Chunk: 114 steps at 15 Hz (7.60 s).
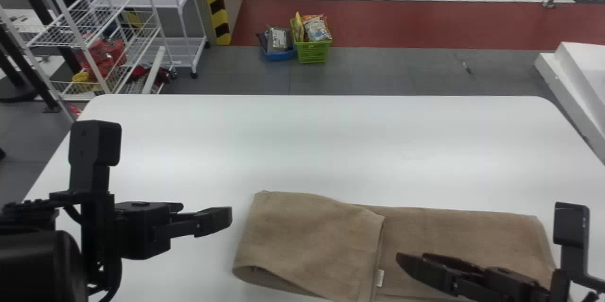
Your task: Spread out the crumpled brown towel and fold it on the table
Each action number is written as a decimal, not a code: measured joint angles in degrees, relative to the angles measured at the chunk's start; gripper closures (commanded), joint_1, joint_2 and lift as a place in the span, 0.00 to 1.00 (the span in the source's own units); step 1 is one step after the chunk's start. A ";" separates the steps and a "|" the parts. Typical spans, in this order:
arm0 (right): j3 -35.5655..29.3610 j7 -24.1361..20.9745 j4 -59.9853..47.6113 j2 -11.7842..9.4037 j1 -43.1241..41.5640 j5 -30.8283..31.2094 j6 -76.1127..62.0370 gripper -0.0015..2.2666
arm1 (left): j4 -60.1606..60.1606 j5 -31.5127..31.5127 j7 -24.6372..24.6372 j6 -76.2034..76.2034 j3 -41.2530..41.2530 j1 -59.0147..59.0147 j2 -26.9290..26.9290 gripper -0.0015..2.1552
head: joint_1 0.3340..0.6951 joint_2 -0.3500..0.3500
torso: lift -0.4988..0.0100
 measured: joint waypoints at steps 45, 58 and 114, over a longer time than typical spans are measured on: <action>-7.36 -76.47 21.77 0.00 -15.94 -70.48 14.68 0.15 | 4.53 -2.50 4.60 0.00 -3.29 0.94 0.00 0.03 | 1.00 0.70 | 0.73; -0.49 -81.52 20.49 0.00 -16.51 -68.08 14.68 0.15 | 5.35 -1.86 4.71 0.00 -2.54 0.48 0.00 0.03 | 1.00 0.76 | 0.73; 14.03 -87.48 21.45 0.00 -22.87 -57.63 14.68 0.70 | 7.16 -0.41 3.72 0.00 0.44 -0.23 0.00 0.04 | 1.00 0.88 | 0.73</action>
